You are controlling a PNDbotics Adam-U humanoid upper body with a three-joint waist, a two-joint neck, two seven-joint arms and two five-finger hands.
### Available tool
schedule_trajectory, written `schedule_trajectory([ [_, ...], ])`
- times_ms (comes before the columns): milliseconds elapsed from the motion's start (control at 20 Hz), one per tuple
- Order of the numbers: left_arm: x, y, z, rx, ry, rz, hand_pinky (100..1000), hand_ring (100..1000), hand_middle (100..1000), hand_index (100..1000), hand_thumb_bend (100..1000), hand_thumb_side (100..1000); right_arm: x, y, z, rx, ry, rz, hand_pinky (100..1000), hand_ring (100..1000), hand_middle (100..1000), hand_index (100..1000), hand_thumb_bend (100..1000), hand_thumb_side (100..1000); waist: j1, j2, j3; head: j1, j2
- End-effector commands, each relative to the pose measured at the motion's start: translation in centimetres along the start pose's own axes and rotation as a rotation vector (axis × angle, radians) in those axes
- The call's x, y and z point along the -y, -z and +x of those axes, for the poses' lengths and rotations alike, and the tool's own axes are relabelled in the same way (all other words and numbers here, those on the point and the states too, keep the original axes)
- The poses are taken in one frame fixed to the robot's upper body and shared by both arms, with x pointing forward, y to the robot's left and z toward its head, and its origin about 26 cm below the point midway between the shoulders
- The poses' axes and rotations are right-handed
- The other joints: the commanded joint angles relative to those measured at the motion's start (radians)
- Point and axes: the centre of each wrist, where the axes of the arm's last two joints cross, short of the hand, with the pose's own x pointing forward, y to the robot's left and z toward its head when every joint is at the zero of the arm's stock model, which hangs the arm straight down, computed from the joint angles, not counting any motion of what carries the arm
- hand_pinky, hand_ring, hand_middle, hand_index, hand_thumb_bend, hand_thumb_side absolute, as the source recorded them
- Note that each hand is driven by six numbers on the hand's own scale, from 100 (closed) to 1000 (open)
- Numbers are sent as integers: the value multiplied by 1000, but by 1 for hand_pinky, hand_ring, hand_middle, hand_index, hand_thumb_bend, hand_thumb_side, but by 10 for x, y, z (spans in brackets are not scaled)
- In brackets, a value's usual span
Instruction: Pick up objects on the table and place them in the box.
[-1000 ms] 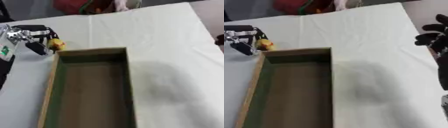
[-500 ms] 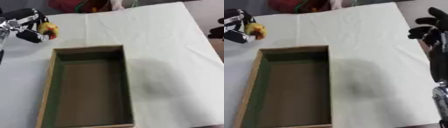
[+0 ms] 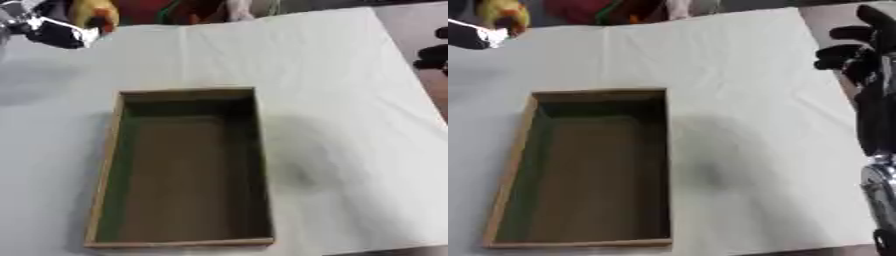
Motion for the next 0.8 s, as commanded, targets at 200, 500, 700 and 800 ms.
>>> schedule_trajectory([
  [200,-32,-3,72,120,106,179,183,435,411,519,100,276,3,3,7,26,5,-16,621,637,678,891,100,836,-10,-40,24,0,19],
  [500,-27,-14,130,282,156,196,174,440,415,523,100,289,5,3,7,24,6,-23,622,637,678,890,100,834,-5,-58,38,-15,31],
  [700,-17,-22,142,354,153,107,176,446,416,523,100,309,6,1,6,18,2,-29,622,637,678,890,100,836,3,-64,44,-26,29],
  [800,-12,-25,143,371,133,68,178,445,414,520,100,315,6,1,6,16,0,-30,622,637,678,890,100,836,5,-65,46,-28,32],
])
